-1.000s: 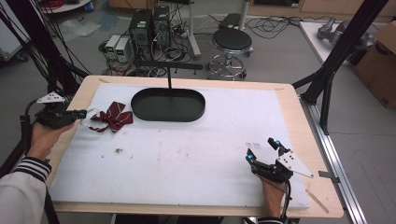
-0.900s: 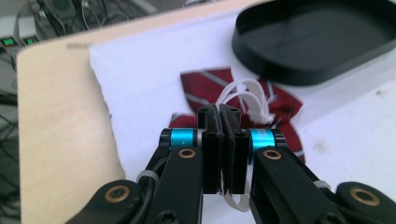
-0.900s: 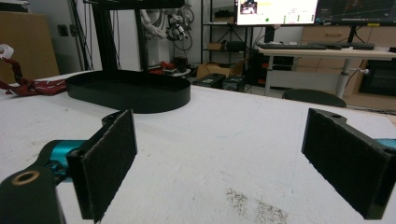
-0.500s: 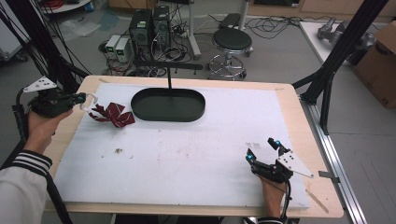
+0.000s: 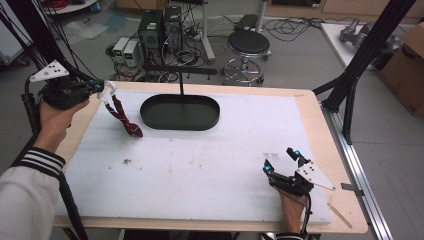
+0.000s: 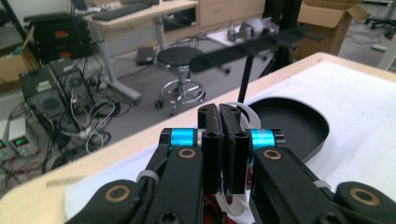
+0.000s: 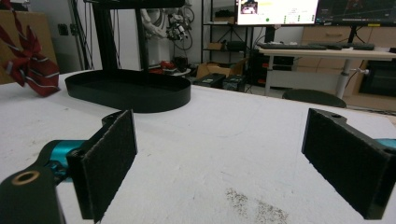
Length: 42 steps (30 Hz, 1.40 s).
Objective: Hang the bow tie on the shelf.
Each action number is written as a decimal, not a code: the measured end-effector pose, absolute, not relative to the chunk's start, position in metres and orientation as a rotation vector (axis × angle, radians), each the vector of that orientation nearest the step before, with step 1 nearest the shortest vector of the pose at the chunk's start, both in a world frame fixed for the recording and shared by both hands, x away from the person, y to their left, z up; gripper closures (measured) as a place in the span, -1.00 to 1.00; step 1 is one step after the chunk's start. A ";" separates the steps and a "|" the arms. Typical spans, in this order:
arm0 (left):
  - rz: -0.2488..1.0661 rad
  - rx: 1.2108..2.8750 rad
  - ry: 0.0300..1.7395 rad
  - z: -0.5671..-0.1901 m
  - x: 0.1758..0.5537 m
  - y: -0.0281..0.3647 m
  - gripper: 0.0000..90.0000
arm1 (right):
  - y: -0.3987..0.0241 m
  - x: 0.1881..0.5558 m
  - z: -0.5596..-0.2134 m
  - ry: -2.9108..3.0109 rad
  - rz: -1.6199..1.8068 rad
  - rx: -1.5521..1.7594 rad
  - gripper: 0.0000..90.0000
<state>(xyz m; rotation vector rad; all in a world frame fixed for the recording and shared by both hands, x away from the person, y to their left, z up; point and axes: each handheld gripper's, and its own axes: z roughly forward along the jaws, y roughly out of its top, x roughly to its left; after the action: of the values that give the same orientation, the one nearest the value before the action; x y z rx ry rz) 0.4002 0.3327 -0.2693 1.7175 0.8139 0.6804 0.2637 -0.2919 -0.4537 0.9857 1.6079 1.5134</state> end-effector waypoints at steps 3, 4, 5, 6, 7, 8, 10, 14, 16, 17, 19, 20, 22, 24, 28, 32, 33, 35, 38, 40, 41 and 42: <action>0.684 1.709 0.797 -0.257 0.403 0.329 0.94 | -0.292 0.264 -0.454 1.607 1.517 0.989 -0.79; 0.686 1.707 0.792 -0.255 0.404 0.327 0.94 | -0.292 0.264 -0.454 1.606 1.517 0.992 -0.79; 0.689 1.709 0.789 -0.252 0.405 0.326 0.94 | -0.292 0.264 -0.454 1.606 1.518 0.992 -0.79; 0.690 1.712 0.785 -0.250 0.406 0.324 0.94 | -0.292 0.264 -0.454 1.605 1.519 0.994 -0.79; 0.691 1.712 0.780 -0.249 0.407 0.322 0.94 | -0.292 0.264 -0.454 1.605 1.519 0.993 -0.79; 0.696 1.720 0.776 -0.248 0.408 0.320 0.94 | -0.292 0.264 -0.454 1.605 1.519 0.993 -0.79; 0.700 1.721 0.771 -0.247 0.410 0.316 0.94 | -0.292 0.264 -0.454 1.606 1.520 0.993 -0.79; 0.694 1.722 0.763 -0.246 0.415 0.307 0.94 | -0.292 0.264 -0.454 1.604 1.520 0.989 -0.79; 0.688 1.730 0.763 -0.246 0.419 0.302 0.94 | -0.292 0.264 -0.454 1.604 1.520 0.989 -0.79; 0.689 1.738 0.759 -0.246 0.421 0.299 0.94 | -0.292 0.264 -0.454 1.603 1.520 0.987 -0.79; 0.692 1.752 0.755 -0.247 0.425 0.294 0.94 | -0.292 0.264 -0.454 1.603 1.520 0.992 -0.79; 0.692 1.751 0.757 -0.247 0.427 0.291 0.94 | -0.292 0.264 -0.454 1.603 1.520 0.987 -0.79; 0.692 1.754 0.757 -0.246 0.431 0.286 0.94 | -0.292 0.264 -0.454 1.603 1.520 0.987 -0.79; 0.695 1.758 0.747 -0.245 0.434 0.281 0.94 | -0.292 0.264 -0.454 1.604 1.521 0.992 -0.79; 0.699 1.756 0.737 -0.239 0.443 0.270 0.94 | -0.292 0.264 -0.454 1.605 1.520 0.985 -0.79; 0.707 1.747 0.731 -0.234 0.450 0.262 0.94 | -0.293 0.264 -0.454 1.606 1.523 0.983 -0.79; 0.709 1.749 0.727 -0.233 0.452 0.260 0.94 | -0.292 0.264 -0.454 1.605 1.523 0.986 -0.79; 0.717 1.754 0.726 -0.232 0.456 0.257 0.94 | -0.292 0.264 -0.454 1.605 1.521 0.985 -0.79; 0.725 1.757 0.729 -0.231 0.461 0.253 0.94 | -0.292 0.264 -0.454 1.606 1.522 0.984 -0.79; 0.724 1.754 0.733 -0.232 0.464 0.251 0.94 | -0.292 0.264 -0.454 1.605 1.521 0.985 -0.79; 0.726 1.760 0.731 -0.233 0.465 0.250 0.94 | -0.292 0.264 -0.454 1.609 1.523 0.992 -0.79; 0.729 1.764 0.729 -0.234 0.466 0.249 0.94 | -0.292 0.264 -0.454 1.605 1.521 0.987 -0.79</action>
<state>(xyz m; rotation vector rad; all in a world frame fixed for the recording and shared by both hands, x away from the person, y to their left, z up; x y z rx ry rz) 0.4663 0.2490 -0.2337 1.7639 0.7294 0.7288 0.2641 -0.2923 -0.4537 0.9866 1.6055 1.5210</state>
